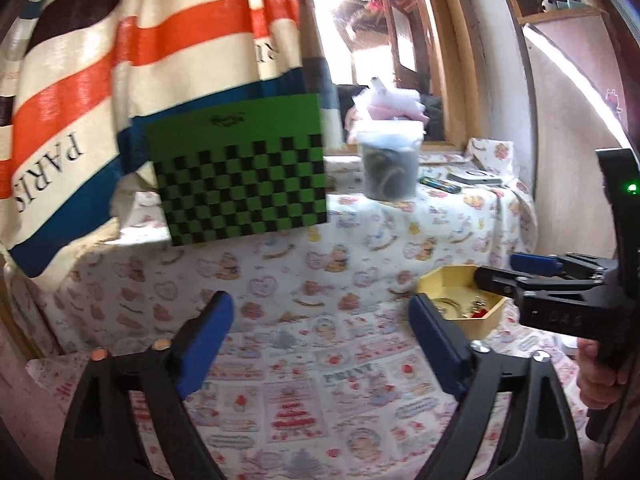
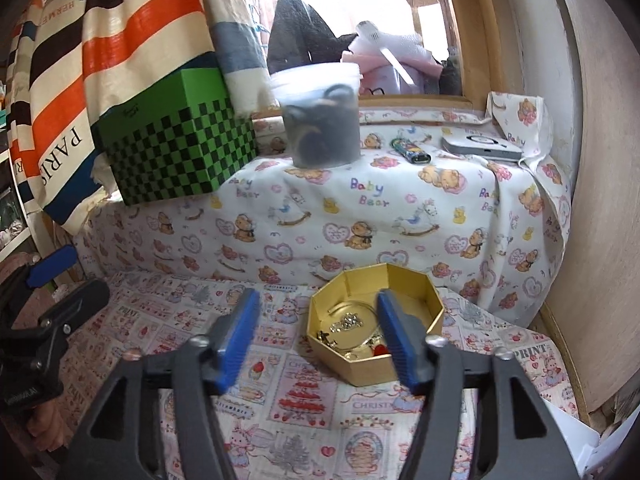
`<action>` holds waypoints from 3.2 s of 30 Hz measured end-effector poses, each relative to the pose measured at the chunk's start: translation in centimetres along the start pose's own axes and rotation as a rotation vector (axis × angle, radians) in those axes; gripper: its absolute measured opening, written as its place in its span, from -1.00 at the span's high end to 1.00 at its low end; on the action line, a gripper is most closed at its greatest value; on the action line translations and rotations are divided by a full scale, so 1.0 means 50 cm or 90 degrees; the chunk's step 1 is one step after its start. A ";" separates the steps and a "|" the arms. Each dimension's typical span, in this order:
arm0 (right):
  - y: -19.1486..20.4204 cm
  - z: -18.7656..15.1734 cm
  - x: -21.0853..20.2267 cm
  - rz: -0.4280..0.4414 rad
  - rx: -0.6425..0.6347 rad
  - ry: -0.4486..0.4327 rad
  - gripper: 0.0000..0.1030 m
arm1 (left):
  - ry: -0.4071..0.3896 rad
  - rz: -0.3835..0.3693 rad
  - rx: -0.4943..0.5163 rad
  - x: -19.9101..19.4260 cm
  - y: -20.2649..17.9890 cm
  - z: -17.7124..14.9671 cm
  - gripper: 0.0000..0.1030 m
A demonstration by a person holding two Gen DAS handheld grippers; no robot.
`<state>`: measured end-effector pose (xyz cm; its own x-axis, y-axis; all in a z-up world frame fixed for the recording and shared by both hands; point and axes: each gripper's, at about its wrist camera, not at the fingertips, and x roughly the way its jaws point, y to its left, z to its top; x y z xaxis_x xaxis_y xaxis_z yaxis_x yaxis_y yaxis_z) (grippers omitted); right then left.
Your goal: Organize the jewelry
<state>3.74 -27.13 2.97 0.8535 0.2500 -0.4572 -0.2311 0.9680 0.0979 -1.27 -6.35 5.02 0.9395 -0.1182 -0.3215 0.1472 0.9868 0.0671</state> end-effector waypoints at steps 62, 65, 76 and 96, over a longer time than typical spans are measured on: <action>0.059 -0.064 -0.005 -0.071 -0.046 -0.139 -1.00 | -0.022 0.093 -0.066 0.038 0.065 -0.078 -0.99; 0.058 -0.064 -0.005 -0.072 -0.045 -0.139 -1.00 | -0.024 0.093 -0.068 0.039 0.066 -0.077 -0.99; 0.059 -0.064 -0.005 -0.072 -0.045 -0.139 -1.00 | -0.023 0.089 -0.066 0.035 0.062 -0.078 -0.99; 0.060 -0.064 -0.004 -0.072 -0.047 -0.139 -1.00 | -0.021 0.093 -0.066 0.033 0.057 -0.079 -0.99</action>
<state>1.36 -24.34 0.53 0.9546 0.1472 -0.2592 -0.1552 0.9878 -0.0107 -0.54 -3.32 0.95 0.9585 0.0249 -0.2839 -0.0222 0.9997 0.0129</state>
